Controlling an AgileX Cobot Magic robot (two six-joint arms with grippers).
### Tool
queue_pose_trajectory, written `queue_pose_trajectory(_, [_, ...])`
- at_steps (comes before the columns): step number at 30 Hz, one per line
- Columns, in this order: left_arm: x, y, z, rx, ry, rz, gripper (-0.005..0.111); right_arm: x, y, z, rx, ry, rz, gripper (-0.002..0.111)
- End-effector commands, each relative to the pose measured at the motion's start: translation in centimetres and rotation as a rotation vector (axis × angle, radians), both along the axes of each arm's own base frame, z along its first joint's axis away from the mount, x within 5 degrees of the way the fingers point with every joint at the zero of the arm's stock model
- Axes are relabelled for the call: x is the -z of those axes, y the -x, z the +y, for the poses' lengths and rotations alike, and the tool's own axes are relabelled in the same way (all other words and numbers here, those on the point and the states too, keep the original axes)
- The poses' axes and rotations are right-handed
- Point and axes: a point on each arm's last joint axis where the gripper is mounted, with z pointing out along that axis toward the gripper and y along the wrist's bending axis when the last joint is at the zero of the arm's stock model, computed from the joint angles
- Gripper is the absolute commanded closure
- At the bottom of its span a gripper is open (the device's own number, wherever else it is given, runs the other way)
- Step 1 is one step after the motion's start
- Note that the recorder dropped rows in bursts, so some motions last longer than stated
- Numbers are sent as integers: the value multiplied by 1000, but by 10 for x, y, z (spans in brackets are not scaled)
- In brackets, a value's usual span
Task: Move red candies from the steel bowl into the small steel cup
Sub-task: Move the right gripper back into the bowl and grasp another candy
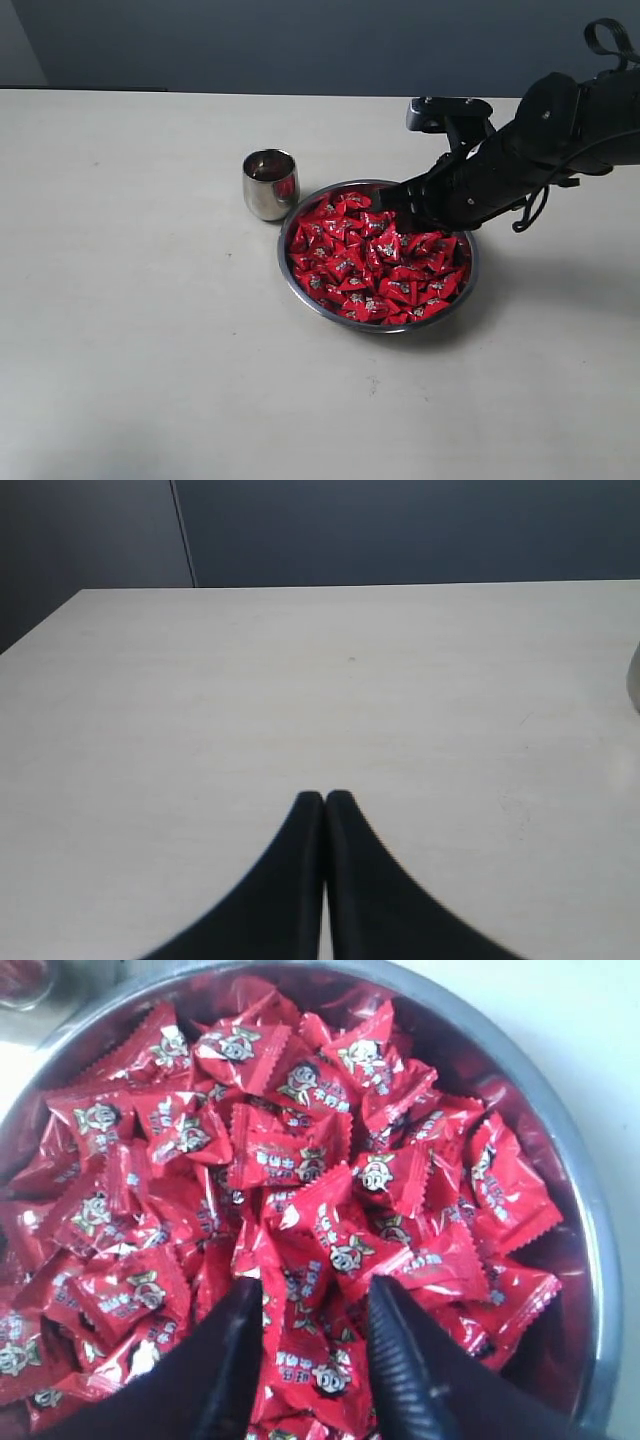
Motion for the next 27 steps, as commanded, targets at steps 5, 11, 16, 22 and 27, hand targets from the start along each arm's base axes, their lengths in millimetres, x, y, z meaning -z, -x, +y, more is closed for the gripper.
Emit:
queue_pose_trajectory(5, [0,0,0,5,5,-12,106,0,-3,-1,25,-17,-12,73])
queue_pose_trajectory(11, [0,0,0,5,5,-12,106,0,-4,-1,27,-18,-24,79])
queue_pose_trajectory(16, [0,0,0,5,5,-12,106,-1,-4,-1,29,-19,-30,81])
queue_pose_trajectory(22, [0,0,0,5,5,-12,106,14,-2,5,14,1,8,81])
queue_pose_trajectory(27, [0,0,0,5,5,-12,106,20,-1,8,5,9,10,81])
